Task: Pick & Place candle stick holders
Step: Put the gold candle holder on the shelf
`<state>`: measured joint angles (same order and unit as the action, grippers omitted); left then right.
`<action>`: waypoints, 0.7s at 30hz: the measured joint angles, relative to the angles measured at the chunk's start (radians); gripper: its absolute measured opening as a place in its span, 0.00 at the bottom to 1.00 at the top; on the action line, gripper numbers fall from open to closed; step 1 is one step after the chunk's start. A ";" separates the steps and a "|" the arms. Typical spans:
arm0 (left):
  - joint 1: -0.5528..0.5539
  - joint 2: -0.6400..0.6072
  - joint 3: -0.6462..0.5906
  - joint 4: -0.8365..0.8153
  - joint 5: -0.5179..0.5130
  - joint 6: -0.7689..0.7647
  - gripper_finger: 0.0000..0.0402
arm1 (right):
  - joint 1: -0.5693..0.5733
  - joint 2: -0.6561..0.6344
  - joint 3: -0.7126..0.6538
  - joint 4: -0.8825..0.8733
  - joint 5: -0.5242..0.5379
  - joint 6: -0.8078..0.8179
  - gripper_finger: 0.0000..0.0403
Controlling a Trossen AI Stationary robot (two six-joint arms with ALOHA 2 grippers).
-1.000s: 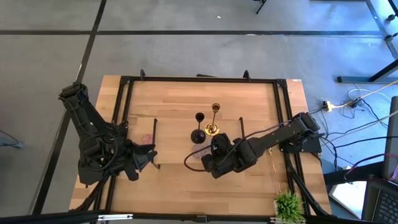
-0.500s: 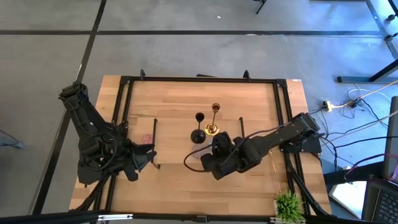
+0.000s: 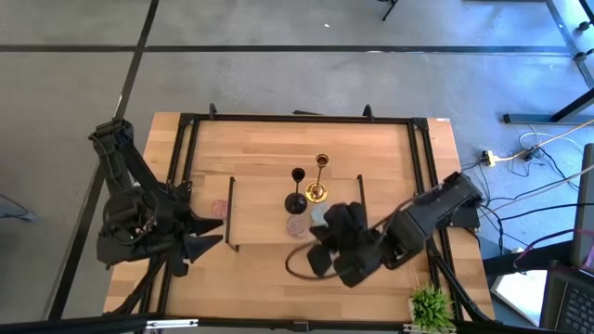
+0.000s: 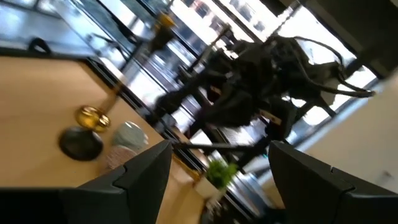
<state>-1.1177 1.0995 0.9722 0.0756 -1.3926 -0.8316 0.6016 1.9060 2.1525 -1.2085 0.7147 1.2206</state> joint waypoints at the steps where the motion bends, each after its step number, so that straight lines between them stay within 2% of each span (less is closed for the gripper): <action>1: 0.000 -0.003 0.000 0.000 0.029 0.000 0.66 | 0.011 0.001 0.000 0.015 -0.001 -0.027 0.00; 6: 0.000 -0.010 0.000 -0.001 0.113 -0.001 0.66 | 0.075 0.001 0.000 0.060 0.000 -0.069 0.00; 12: 0.000 -0.010 0.000 -0.001 0.117 -0.002 0.66 | 0.166 0.001 0.000 0.068 -0.001 -0.061 0.00; 18: 0.000 -0.010 0.000 -0.005 0.119 -0.002 0.66 | 0.237 0.001 0.000 0.047 -0.008 0.047 0.00; 21: 0.000 -0.010 0.000 -0.007 0.120 -0.002 0.66 | 0.266 0.001 0.000 -0.017 -0.053 0.143 0.00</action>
<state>-1.1175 1.0893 0.9722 0.0682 -1.2725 -0.8341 0.8678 1.9068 2.1525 -1.2255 0.6613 1.3635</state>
